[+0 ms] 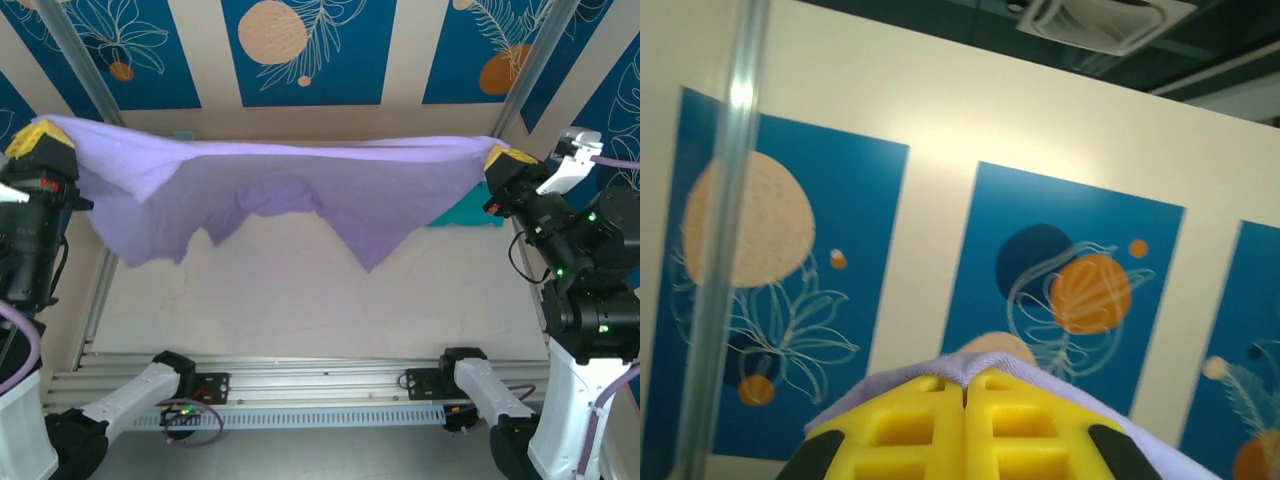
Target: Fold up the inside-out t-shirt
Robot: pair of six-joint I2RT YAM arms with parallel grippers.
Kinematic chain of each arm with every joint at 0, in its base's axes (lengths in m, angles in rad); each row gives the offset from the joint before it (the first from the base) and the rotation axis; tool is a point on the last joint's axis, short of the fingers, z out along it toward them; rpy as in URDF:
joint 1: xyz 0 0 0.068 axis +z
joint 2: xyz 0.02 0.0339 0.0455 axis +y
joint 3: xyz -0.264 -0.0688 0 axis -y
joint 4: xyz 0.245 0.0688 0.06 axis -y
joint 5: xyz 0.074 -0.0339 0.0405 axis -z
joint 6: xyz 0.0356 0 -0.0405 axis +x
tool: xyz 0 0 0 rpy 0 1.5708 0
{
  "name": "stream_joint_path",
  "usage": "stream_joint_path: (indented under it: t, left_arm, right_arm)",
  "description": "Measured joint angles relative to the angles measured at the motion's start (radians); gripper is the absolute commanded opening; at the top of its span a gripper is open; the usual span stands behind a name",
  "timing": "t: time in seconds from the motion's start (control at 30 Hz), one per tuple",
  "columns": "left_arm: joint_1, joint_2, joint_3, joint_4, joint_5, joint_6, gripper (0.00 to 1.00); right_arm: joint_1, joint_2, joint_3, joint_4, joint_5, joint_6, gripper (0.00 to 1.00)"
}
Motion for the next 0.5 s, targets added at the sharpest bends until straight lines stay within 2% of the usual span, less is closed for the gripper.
stream_joint_path:
  t: [0.07,0.2,0.37,0.5]
  left_arm:
    - [0.001,0.064,0.008,0.028,-0.032,0.027,0.00]
    - [0.038,0.293,0.046,0.064,-0.050,0.061,0.00]
    - [0.112,0.592,0.145,0.055,-0.023,0.063,0.00]
    - [0.139,0.741,0.258,0.011,0.014,0.060,0.00]
  right_arm:
    - [0.000,0.029,0.016,0.003,0.002,-0.003,0.00]
    - [0.000,0.176,0.035,0.035,0.021,-0.018,0.00]
    - [-0.018,0.424,0.052,0.087,0.035,-0.041,0.00]
    - [-0.034,0.570,0.111,0.070,0.035,-0.055,0.00]
